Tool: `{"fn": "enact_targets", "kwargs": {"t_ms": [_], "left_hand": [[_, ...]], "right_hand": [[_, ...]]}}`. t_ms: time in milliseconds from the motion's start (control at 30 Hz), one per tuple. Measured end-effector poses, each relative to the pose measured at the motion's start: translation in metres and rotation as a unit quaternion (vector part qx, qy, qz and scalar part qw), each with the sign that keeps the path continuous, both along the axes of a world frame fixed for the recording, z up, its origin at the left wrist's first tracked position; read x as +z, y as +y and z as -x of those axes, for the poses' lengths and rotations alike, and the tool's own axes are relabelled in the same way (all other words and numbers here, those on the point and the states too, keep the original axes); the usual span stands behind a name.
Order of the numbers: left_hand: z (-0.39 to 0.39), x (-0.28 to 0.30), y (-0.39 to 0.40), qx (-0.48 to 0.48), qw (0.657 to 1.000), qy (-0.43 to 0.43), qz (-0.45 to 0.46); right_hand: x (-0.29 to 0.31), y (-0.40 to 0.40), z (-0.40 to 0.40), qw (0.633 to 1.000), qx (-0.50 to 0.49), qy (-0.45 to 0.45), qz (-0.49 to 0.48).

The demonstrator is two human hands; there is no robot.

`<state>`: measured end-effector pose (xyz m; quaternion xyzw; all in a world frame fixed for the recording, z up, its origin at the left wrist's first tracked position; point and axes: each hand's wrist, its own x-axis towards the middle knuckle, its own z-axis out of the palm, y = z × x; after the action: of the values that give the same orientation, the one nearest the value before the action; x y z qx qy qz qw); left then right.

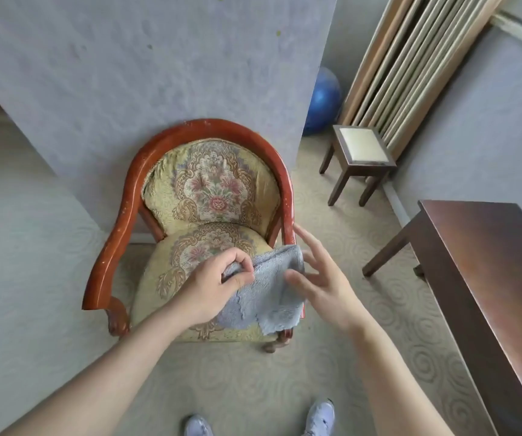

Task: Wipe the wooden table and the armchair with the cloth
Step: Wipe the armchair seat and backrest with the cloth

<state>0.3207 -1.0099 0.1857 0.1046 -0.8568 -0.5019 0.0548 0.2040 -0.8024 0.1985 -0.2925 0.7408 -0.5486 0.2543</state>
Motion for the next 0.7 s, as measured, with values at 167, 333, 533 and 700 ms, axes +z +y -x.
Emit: {"fn": "enact_targets", "kwargs": {"t_ms": [167,333,533,700], "left_hand": [[-0.018,-0.022,-0.053,0.0,1.0,-0.027,0.005],[-0.028,-0.031,-0.087,0.025,0.999,-0.047,-0.001],[-0.025,-0.049,-0.102,0.115,0.993,-0.024,-0.019],[0.002,-0.084,-0.122,0.183,0.979,-0.071,-0.049]], "right_hand": [[-0.007,-0.05,-0.019,0.982,0.002,0.13,-0.134],[-0.035,-0.081,-0.015,0.968,0.039,0.156,-0.191],[-0.065,-0.122,0.005,0.977,0.039,0.099,-0.184],[-0.106,-0.146,0.037,0.988,0.063,-0.138,-0.036]]}}
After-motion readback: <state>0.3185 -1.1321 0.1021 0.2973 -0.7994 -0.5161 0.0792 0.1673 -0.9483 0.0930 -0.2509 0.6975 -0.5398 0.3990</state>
